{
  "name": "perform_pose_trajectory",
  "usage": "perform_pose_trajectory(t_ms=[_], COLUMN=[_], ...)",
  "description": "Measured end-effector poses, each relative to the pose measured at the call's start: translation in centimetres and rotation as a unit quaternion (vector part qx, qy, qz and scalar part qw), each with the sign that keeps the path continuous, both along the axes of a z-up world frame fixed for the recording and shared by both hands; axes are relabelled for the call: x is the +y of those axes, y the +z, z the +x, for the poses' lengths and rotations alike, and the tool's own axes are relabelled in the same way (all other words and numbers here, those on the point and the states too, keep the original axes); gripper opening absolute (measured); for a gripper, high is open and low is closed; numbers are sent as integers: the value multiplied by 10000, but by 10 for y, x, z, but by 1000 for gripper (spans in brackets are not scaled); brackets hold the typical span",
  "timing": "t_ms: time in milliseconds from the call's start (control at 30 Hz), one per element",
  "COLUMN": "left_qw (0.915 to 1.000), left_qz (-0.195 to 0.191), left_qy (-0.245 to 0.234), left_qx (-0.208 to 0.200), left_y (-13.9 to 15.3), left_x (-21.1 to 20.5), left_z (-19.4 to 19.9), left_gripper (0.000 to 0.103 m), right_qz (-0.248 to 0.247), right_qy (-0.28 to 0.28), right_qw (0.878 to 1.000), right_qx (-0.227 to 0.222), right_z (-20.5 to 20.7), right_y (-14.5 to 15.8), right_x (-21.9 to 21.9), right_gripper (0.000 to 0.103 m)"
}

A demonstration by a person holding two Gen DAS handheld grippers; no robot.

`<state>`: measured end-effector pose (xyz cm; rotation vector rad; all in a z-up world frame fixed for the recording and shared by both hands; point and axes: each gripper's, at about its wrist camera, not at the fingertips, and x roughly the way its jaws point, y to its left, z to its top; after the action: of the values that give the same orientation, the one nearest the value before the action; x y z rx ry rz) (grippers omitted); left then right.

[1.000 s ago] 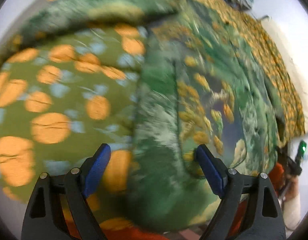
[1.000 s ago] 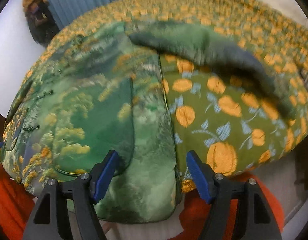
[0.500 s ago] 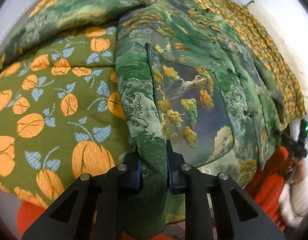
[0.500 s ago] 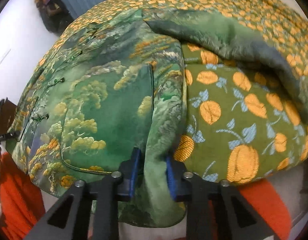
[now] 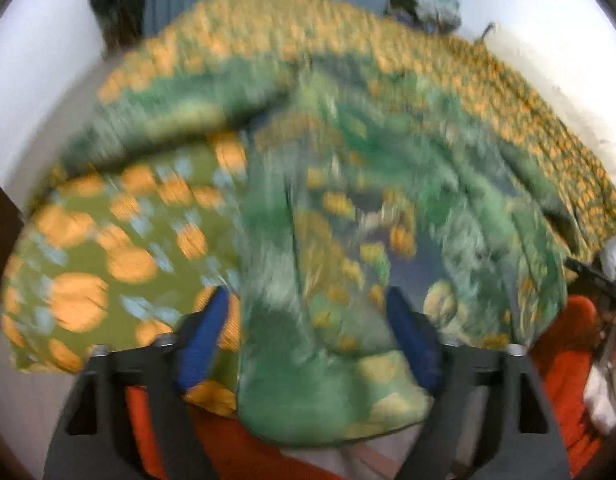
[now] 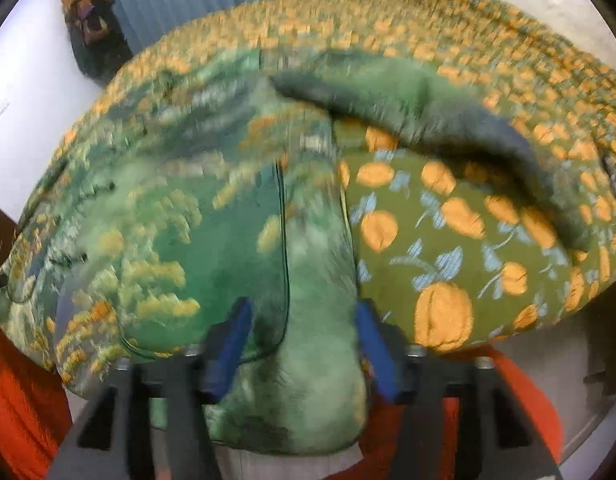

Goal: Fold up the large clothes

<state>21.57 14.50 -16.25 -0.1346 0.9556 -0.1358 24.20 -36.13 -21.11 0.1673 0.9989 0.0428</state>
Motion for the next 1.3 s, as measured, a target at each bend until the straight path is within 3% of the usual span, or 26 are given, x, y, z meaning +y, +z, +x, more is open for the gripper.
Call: perform_pose_trajectory(t_ms=[67,100,133,233,333,500,600,933,1300], left_qw=[9970,9932,9897,9836,9839,9912,9932,9929,9912], left_qz=[250,379,527,894,1020,966,722,590,718], left_qy=[180,264,330,241,-28,-541,-454,-378,-206], left_qx=[-707,-1070,-1291,-1545,-1464,-725,-790,-959,-1093], left_y=[23,34,41,48,38,19,18,30,30], left_x=[-2,-5,-9,-24,-40,-69,-76,-83,-91], left_z=[-10,-14,-15,-9,-6,-8,-14,-20,-22], left_gripper=[102,102,102,102,102,102,102,102,102], right_qz=[-212,-337,-399,-570,-821,-820,-768,-682,-1216], right_qy=[-111,-198,-256,-375,-294,120,280,636,587], right_qw=[9993,9981,9970,9910,9832,9790,9809,9827,9813], right_qx=[-279,-475,-616,-1155,-1602,-1864,-1766,-1601,-1373], right_z=[-6,-9,-9,-16,-22,-32,-34,-46,-43], right_y=[15,24,27,45,56,57,52,44,41], right_x=[2,3,8,21,38,55,60,86,92], right_gripper=[67,81,86,86,86,86,87,87,86])
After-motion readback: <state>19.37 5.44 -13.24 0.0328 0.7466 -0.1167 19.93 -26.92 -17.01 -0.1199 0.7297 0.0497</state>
